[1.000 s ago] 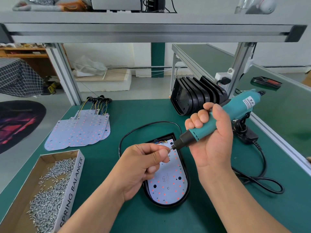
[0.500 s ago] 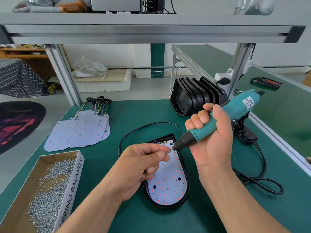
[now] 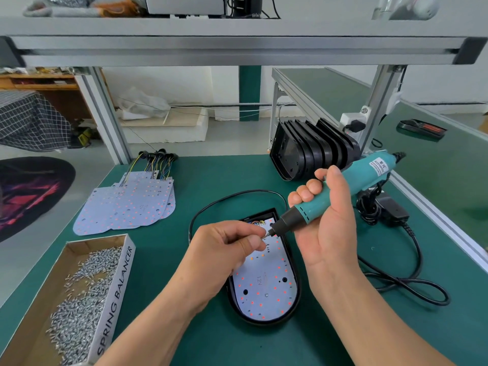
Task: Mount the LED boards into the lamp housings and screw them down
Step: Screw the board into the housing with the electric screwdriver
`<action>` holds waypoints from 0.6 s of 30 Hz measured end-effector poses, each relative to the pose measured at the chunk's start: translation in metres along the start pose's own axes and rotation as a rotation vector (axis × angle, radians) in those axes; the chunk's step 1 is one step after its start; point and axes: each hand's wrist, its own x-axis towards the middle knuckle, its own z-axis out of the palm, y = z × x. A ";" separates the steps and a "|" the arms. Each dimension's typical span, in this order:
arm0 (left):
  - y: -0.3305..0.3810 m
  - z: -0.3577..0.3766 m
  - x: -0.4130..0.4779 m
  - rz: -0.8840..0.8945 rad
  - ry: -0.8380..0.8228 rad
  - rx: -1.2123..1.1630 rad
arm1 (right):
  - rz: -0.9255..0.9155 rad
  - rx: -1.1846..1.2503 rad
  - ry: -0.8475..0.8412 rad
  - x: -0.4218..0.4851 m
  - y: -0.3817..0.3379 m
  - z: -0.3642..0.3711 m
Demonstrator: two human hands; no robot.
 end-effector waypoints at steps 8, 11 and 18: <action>0.000 -0.014 0.006 -0.040 0.095 0.019 | -0.005 0.047 0.027 0.003 -0.003 -0.002; -0.003 -0.038 0.013 -0.049 0.250 0.461 | -0.018 0.038 0.016 0.003 -0.005 -0.003; -0.008 -0.037 0.012 -0.166 0.094 0.519 | -0.029 0.013 -0.010 0.002 -0.004 -0.004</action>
